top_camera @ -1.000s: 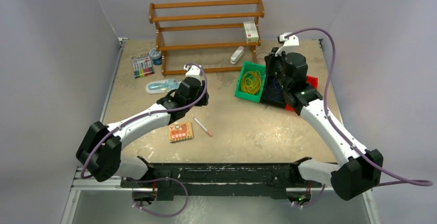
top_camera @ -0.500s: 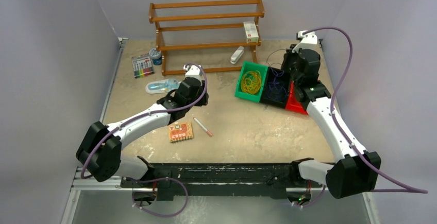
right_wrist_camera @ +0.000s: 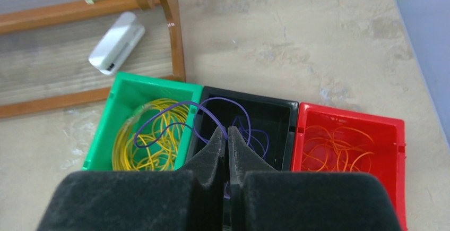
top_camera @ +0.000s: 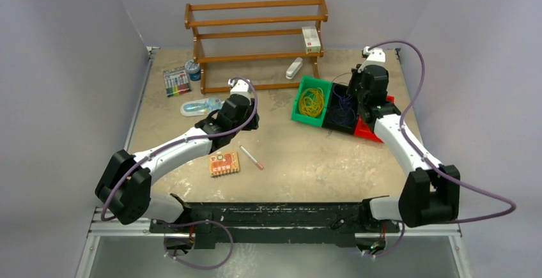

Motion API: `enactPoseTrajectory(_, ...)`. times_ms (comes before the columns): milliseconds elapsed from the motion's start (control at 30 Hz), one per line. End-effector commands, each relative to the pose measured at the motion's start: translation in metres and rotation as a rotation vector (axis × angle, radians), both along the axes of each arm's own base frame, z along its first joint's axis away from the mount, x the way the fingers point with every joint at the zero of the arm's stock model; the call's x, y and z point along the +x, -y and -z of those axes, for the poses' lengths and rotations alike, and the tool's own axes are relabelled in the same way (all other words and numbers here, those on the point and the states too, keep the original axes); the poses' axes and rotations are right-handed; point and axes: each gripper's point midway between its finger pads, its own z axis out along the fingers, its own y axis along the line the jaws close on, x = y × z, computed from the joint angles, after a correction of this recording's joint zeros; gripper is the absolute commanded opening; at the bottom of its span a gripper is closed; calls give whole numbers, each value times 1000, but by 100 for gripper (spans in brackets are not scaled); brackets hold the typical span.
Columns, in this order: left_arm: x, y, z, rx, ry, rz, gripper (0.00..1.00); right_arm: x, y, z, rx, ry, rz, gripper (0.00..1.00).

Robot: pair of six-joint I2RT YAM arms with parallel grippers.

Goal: Untangle the cables

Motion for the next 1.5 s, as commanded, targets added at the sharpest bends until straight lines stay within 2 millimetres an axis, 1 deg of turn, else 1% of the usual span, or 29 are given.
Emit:
enactPoseTrajectory(0,12,4,-19,-16,45,-10,38,9,2,26,16,-25,9,0)
enactPoseTrajectory(67,12,4,-19,-14,43,-9,38,10,7,42,15,-62,24,0)
enactPoseTrajectory(233,12,1,-19,-7,45,-16,37,10,23,72,4,-138,106,0)
enactPoseTrajectory(333,12,1,-19,-5,45,-17,38,8,32,79,1,-158,159,0)
enactPoseTrajectory(500,13,2,-18,-4,43,-17,38,1,46,79,-8,-157,232,0)
enactPoseTrajectory(567,13,3,-17,-4,39,-14,37,0,48,80,-13,-162,237,0)
enactPoseTrajectory(767,12,3,-16,-3,34,-11,37,6,36,91,-1,-203,170,0)
enactPoseTrajectory(833,12,2,-17,-2,38,-14,37,11,25,100,8,-230,101,0)
enactPoseTrajectory(900,12,1,-17,-2,41,-18,38,21,12,105,24,-251,32,0)
enactPoseTrajectory(933,12,1,-17,-2,40,-18,38,24,8,110,27,-272,5,0)
enactPoseTrajectory(967,12,2,-17,-4,40,-17,37,26,5,122,28,-310,-13,0)
enactPoseTrajectory(1033,12,2,-16,-5,37,-15,37,31,1,133,31,-344,-30,0)
enactPoseTrajectory(1233,12,1,-16,0,40,-21,37,40,-3,159,28,-397,-47,1)
enactPoseTrajectory(1467,12,1,-16,1,39,-21,37,41,-6,186,24,-462,-64,1)
